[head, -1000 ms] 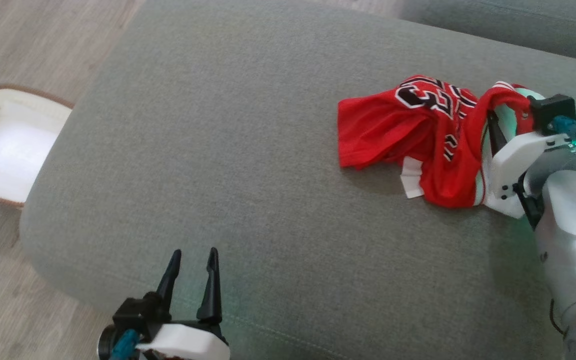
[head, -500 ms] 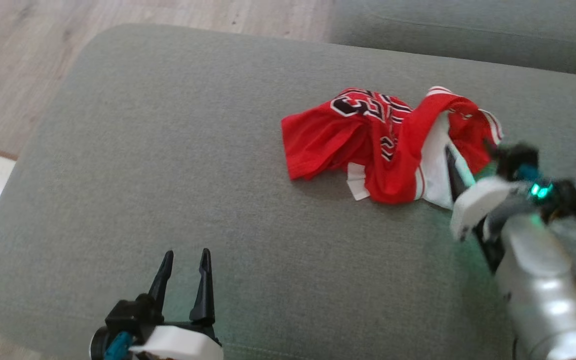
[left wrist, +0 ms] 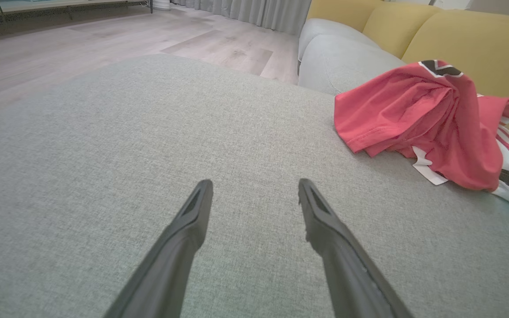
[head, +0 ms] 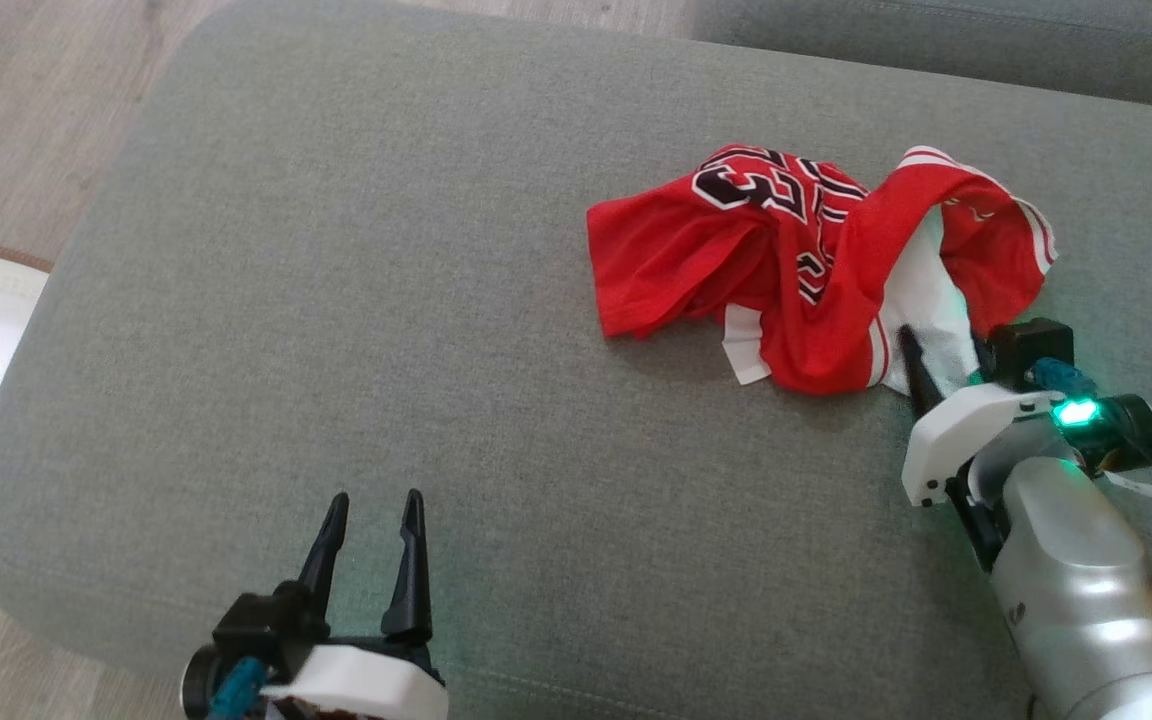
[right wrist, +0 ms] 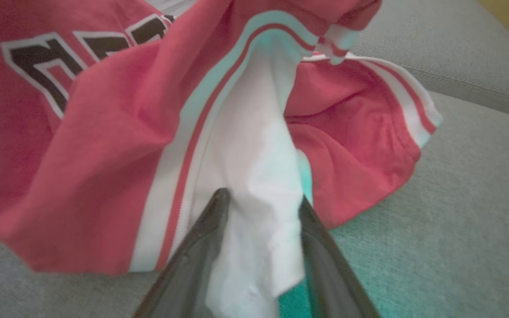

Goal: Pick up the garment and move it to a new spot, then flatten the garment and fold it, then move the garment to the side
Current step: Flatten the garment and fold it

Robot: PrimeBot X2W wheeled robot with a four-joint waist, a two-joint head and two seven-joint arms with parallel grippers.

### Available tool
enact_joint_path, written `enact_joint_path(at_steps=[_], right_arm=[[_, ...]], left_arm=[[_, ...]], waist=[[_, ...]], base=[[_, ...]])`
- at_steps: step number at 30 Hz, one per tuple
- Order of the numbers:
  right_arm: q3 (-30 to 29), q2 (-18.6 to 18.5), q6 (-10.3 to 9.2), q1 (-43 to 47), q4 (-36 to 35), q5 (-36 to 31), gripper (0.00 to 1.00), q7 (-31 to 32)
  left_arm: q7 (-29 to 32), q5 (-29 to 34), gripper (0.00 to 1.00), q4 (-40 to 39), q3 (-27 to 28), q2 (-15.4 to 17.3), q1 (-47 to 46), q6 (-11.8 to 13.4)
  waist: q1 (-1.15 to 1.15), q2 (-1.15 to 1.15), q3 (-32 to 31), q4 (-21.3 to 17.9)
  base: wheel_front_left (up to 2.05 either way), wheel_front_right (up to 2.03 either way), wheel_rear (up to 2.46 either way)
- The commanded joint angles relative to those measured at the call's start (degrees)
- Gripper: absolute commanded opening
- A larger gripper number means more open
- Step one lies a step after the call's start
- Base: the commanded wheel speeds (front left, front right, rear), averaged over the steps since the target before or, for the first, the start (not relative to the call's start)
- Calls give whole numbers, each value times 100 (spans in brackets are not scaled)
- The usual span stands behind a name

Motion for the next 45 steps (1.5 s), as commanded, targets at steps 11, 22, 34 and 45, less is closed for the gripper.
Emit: enact_joint_path(at_steps=[11,22,34,45], right_arm=[[-148,171,37,237,-1104,-163,0,-241],[-959,287,37,2097,-3116,-14,0,785],[-1278,333,37,3378,-4717,408,100,1613],[-1469,334,37,4087,-5515,476,100,1622]], left_arm=[[-63,41,100,-118,248,114,-117,56],[-39,-42,100,-190,302,207,61,97],[-45,-42,100,-212,291,232,28,87],[-38,-99,100,-176,270,286,237,101]], waist=[[0,0,-331,-388],[0,0,-690,-988],[0,0,-618,-1141],[0,0,-993,-1204]], base=[[0,0,0],[0,0,0],[0,0,0],[0,0,0]])
